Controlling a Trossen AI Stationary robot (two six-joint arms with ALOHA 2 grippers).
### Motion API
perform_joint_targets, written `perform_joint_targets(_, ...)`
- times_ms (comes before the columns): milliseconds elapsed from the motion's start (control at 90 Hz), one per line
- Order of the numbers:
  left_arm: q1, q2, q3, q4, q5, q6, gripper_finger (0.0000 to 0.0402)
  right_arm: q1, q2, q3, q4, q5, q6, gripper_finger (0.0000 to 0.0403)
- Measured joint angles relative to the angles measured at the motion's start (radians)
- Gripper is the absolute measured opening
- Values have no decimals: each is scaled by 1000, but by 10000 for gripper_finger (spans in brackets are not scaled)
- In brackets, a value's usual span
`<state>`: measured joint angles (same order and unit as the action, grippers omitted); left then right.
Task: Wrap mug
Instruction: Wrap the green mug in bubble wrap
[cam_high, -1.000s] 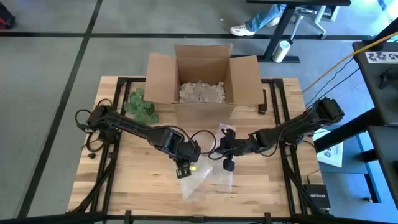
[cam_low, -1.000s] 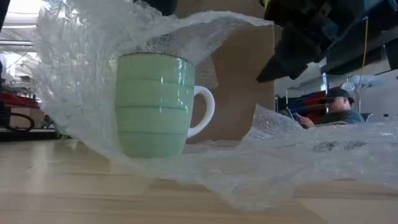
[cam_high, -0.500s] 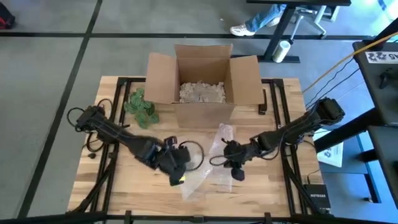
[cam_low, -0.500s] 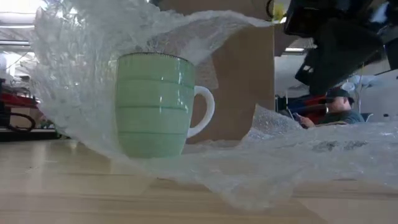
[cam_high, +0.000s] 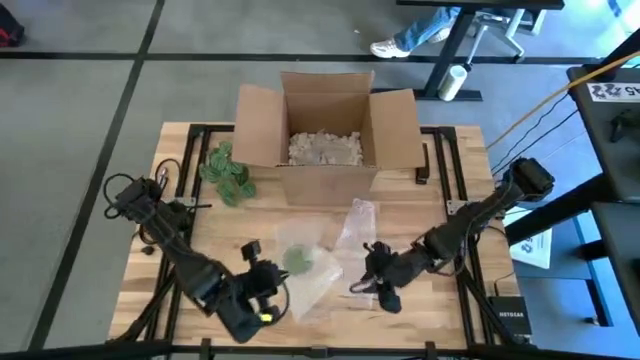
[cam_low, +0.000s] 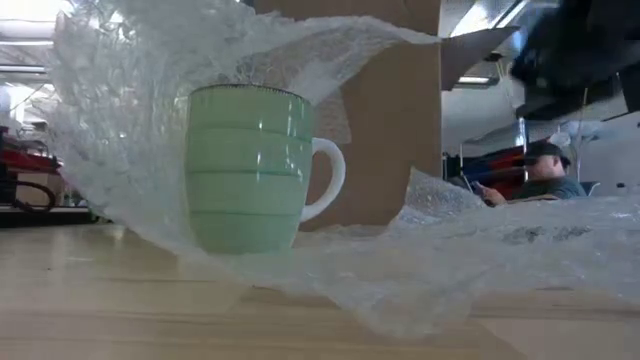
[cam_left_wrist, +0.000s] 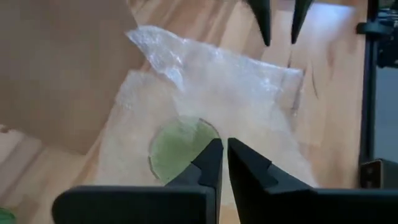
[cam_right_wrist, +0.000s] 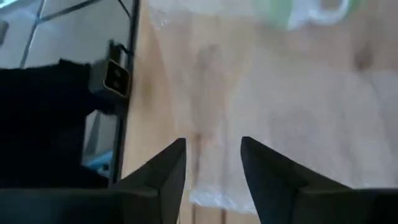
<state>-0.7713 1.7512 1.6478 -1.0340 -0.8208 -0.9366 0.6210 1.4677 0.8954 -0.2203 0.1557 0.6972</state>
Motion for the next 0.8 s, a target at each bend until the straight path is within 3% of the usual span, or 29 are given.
perform_joint_targets(133, -31, 0, -30, 2, -6, -81, 7, 41, 81, 111, -91, 63, -2, 127)
perform_joint_targets(433, -105, 0, -110, 55, -13, -226, 7, 46, 367, 349, -309, 24, -2, 113)
perform_joint_targets(800, -202, 4, -206, 294, -81, -294, 7, 46, 452, 411, -353, 54, 72, 113)
